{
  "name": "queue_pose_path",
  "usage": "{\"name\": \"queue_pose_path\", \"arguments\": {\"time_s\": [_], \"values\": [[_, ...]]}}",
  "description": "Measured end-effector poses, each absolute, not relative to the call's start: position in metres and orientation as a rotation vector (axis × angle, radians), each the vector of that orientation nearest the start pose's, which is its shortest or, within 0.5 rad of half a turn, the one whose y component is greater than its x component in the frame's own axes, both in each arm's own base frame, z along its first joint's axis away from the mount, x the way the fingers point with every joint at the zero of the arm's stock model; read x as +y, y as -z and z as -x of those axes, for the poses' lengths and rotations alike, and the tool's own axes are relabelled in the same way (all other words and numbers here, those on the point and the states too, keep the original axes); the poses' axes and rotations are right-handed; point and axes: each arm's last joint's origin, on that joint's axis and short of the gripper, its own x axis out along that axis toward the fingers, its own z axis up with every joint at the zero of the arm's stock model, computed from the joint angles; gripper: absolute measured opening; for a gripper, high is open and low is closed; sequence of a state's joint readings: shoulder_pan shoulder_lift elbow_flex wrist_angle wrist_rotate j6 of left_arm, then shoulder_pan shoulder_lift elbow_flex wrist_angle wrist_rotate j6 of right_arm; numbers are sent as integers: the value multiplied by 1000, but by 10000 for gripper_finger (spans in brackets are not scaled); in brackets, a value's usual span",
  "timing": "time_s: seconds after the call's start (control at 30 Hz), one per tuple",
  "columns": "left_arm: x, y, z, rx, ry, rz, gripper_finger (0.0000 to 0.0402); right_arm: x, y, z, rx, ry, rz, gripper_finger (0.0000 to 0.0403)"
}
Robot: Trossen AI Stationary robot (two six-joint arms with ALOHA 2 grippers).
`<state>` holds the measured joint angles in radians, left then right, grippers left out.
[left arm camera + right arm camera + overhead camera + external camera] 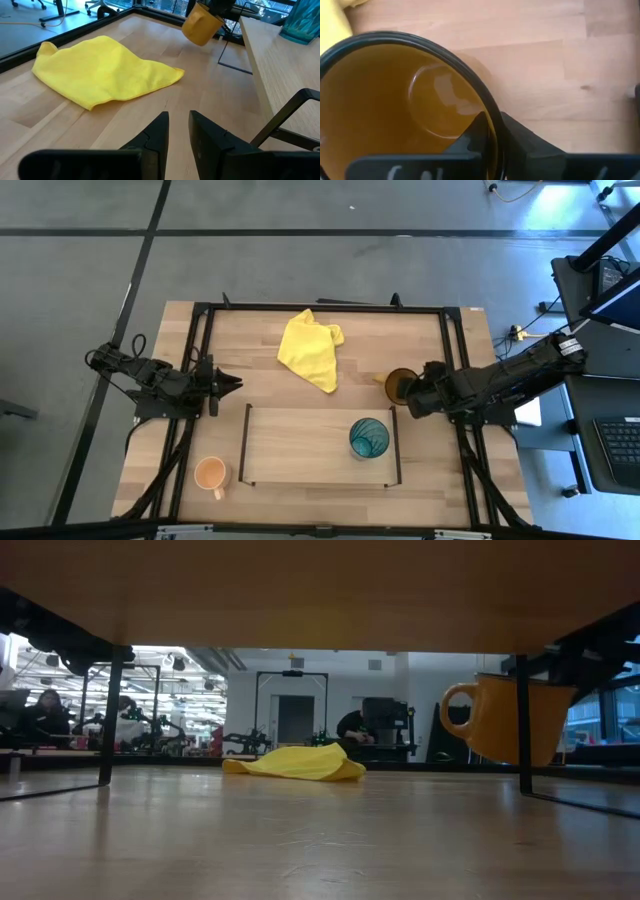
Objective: Stack small to large cups/mugs on shelf
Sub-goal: Put the brown mug on the shelf
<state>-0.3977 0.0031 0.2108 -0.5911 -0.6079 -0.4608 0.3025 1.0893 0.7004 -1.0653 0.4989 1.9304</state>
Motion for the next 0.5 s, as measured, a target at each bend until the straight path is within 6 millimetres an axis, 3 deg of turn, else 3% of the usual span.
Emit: {"name": "queue_pose_path", "arguments": {"time_s": [0.5], "values": [[-11,-179,-69,280,-280,270,69,3,-212,-177,659,1131,-1015,30]]}}
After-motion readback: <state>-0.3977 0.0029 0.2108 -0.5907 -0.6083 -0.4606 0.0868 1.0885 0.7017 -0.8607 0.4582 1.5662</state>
